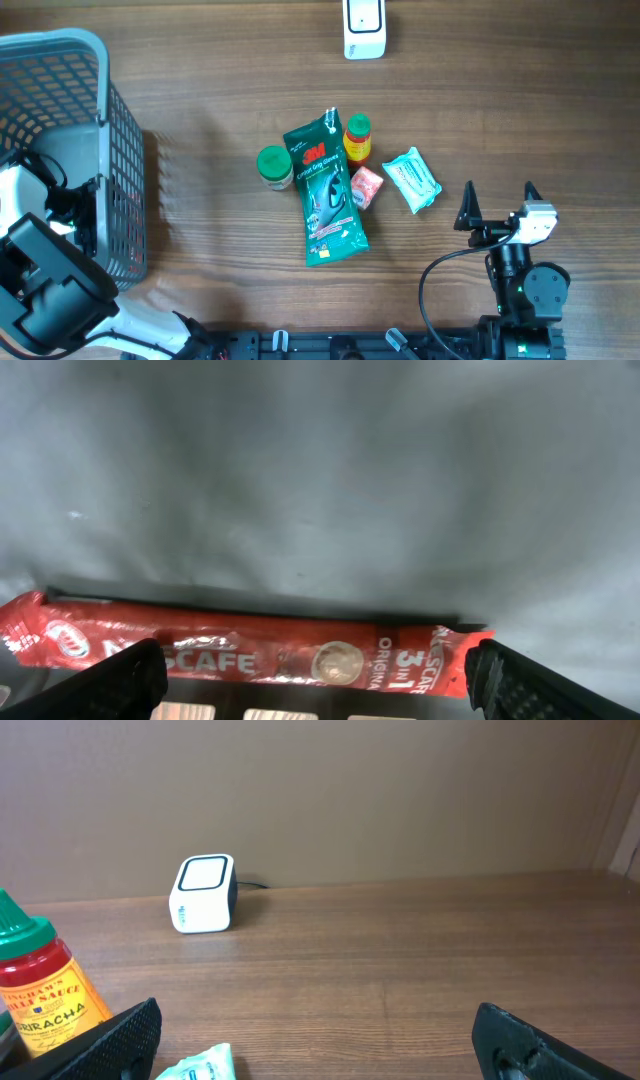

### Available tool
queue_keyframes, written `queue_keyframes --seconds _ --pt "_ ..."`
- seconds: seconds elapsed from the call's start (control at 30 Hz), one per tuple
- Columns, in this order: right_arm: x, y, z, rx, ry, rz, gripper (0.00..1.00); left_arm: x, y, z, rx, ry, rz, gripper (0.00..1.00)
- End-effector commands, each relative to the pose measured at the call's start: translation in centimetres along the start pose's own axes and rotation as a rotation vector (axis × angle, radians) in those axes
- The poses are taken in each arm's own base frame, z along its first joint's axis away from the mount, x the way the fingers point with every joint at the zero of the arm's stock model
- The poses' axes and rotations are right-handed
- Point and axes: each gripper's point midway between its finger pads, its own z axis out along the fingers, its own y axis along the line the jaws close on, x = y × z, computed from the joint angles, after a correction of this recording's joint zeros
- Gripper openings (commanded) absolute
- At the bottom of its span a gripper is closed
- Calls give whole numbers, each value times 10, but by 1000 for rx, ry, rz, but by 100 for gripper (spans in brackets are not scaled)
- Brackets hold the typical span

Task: Scan the item barcode
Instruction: 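Reach the left gripper into the basket and grasp the red Nescafe stick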

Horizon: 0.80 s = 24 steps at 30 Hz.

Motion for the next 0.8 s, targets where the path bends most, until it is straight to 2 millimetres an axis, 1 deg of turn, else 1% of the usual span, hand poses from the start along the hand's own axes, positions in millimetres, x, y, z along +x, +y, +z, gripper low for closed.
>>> queue_keyframes --seconds 0.0,0.1,0.23,0.27,0.3,0.33,0.37,0.4,0.47,0.53,0.63,0.67,0.7,0.73,0.77 --pt "0 0 0 1 -2 -9 100 1 1 4 0 23 23 100" --pt "0 0 0 1 -2 -9 100 3 4 13 -6 22 64 100" --pt "0 0 0 2 -2 -9 100 13 16 37 -39 34 94 99" --pt "0 0 0 1 -2 -9 100 16 20 44 -49 38 103 84" --pt "0 0 0 2 -2 -9 100 18 23 47 -57 40 107 61" --pt "0 0 0 2 -2 -9 100 19 25 48 -67 38 109 32" --pt "0 0 0 1 -2 -9 100 19 27 48 -75 36 112 12" --pt "0 0 0 1 -2 -10 100 19 27 47 -75 35 111 4" --pt "0 0 0 1 -2 -9 100 14 23 39 -56 26 109 4" --pt "0 0 0 1 -2 -10 100 5 11 17 -18 5 140 4" --pt "0 0 0 1 -2 -9 100 -15 -6 -45 28 -81 132 4" --pt "0 0 0 2 -2 -10 100 -20 -11 -75 54 -119 122 4" --pt "0 0 0 1 -2 -9 100 -23 -16 -97 81 -144 123 4" --pt "0 0 0 1 -2 -9 100 -24 -26 -133 136 -186 141 4" --pt "0 0 0 1 -2 -10 100 -23 -30 -155 169 -211 146 4"
